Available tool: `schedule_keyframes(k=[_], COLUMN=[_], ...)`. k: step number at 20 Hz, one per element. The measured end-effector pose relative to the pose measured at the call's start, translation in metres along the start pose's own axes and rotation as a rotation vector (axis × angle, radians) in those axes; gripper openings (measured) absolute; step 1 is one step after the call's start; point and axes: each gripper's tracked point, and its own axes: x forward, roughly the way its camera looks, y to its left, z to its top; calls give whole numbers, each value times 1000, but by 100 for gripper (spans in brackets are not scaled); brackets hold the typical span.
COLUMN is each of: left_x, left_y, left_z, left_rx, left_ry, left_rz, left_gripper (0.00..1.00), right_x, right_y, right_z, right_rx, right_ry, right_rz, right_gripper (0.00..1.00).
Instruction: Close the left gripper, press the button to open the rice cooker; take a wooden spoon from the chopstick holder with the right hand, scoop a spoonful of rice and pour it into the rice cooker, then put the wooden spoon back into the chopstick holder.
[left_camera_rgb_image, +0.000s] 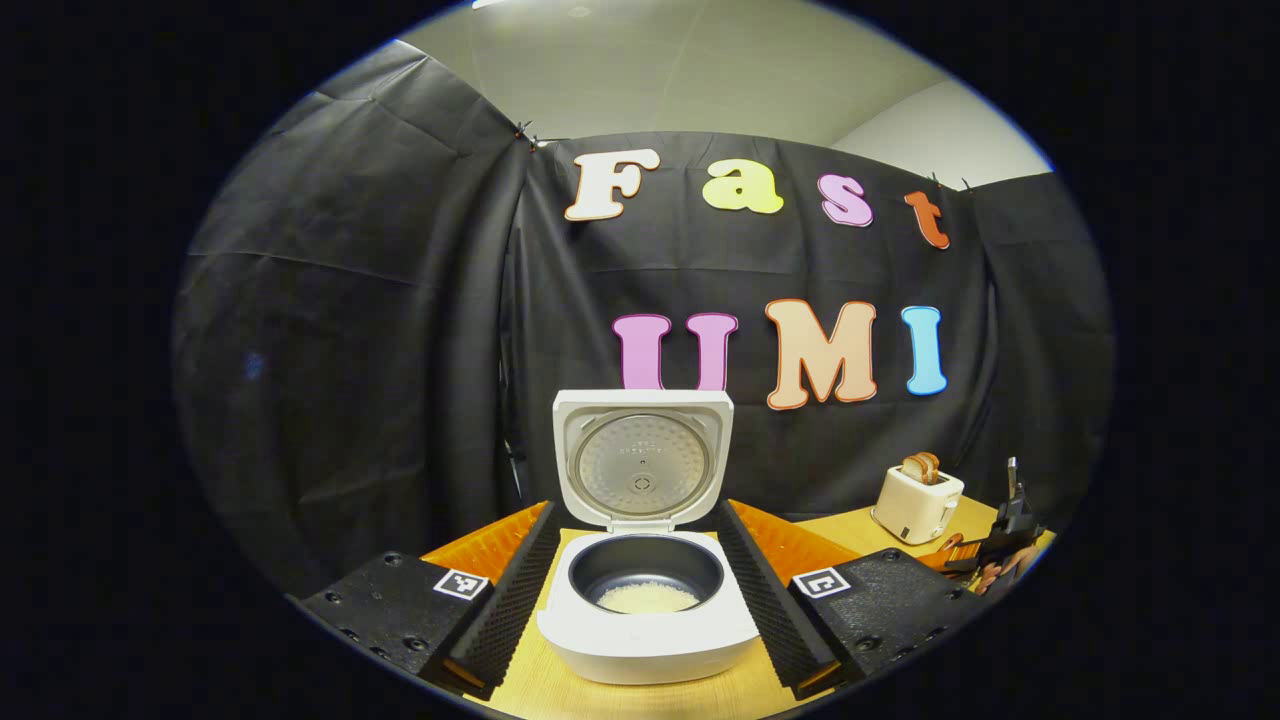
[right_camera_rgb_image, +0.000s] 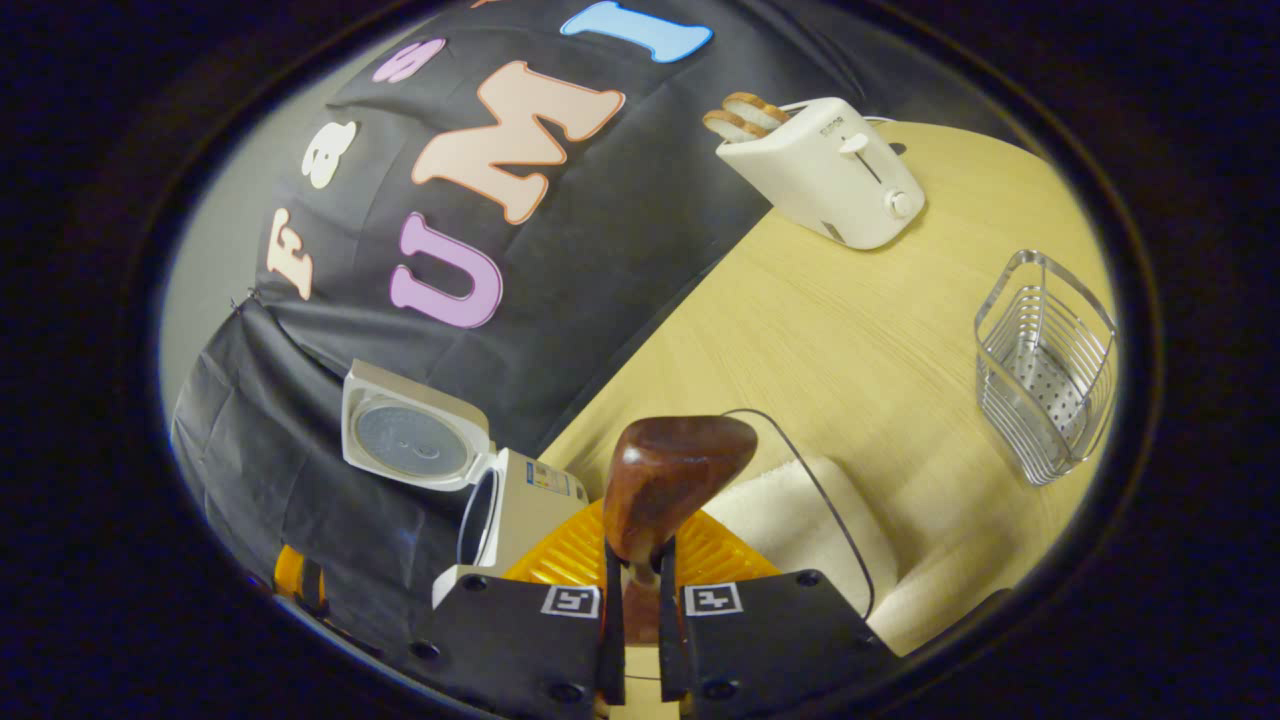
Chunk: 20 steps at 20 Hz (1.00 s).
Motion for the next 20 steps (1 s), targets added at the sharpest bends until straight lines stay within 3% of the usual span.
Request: schedule_keyframes(k=[10, 19, 20], left_x=[-12, -30, -32], left_y=[20, 64, 70], left_z=[-2, 1, 1], left_rx=[-30, -43, -44], left_ry=[-8, -23, -24], left_rz=[21, 45, 50], left_gripper=[94, 94, 94], right_x=[-6, 25, 28], right_y=[73, 169, 178], right_z=[16, -5, -8], right_rx=[192, 154, 138], right_ry=[-5, 13, 10], right_rz=[163, 281, 285], right_gripper=[18, 18, 14])
